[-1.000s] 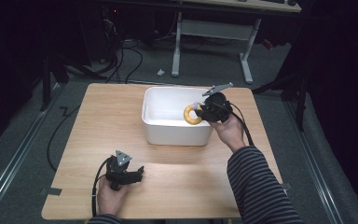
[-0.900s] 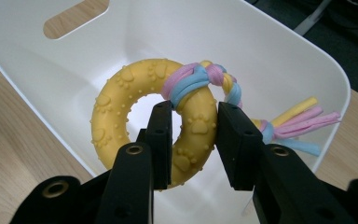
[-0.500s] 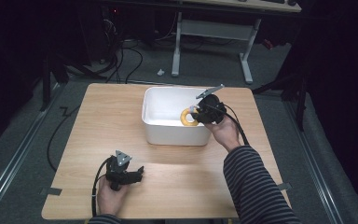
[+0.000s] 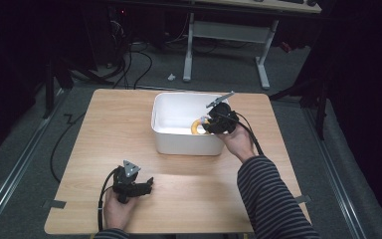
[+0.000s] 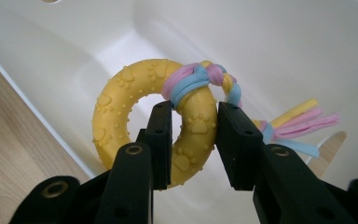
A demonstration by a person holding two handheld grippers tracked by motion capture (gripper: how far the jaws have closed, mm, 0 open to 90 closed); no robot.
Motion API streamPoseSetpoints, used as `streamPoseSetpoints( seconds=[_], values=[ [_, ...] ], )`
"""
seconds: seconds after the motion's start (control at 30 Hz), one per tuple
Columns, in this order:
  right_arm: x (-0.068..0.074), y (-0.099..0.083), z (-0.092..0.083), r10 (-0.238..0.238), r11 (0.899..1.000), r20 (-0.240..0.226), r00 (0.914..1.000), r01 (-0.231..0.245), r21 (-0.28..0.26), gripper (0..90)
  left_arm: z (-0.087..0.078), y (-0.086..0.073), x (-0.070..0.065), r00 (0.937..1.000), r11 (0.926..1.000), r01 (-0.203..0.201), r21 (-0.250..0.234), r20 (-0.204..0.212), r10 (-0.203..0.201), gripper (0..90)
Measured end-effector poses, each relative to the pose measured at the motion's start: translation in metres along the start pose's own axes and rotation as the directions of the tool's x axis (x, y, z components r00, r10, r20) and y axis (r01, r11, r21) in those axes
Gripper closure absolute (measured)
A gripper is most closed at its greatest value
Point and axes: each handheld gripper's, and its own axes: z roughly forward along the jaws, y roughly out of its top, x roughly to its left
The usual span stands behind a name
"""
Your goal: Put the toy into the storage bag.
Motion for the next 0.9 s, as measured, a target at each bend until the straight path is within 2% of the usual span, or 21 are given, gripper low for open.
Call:
streamPoseSetpoints(
  seconds=[0.27, 0.4, 0.43, 0.63, 0.9],
  values=[
    [0.001, 0.0, 0.0, 0.015, 1.0, -0.014, 0.9998, -0.015, -0.002, 67.2, 0.0, 0.0, 0.0, 1.0, 1.0, 0.0, 0.0, 0.0, 0.0, 16.1],
    [0.001, 0.0, 0.0, 0.022, 1.0, -0.032, 0.9992, -0.022, -0.013, 62.0, 0.0, 0.0, 0.0, 1.0, 1.0, 0.0, 0.0, 0.0, 0.0, 16.1],
    [0.0, 0.0, -0.002, 0.03, 0.999, -0.029, 0.9991, -0.031, -0.027, 56.8, 0.0, 0.0, 0.0, 1.0, 1.0, 0.0, 0.0, 0.0, 0.0, 16.1],
    [-0.005, -0.004, -0.012, 0.06, 0.996, -0.03, 0.9977, -0.062, -0.065, 53.3, 0.0, 0.0, 0.0, 1.0, 1.0, 0.002, 0.0, -0.001, -0.002, 16.4],
    [-0.015, -0.021, -0.032, 0.095, 0.987, -0.025, 0.9952, -0.097, -0.129, 50.5, 0.0, 0.0, 0.0, 1.0, 1.0, 0.001, 0.0, -0.002, -0.001, 16.5]
  ],
)
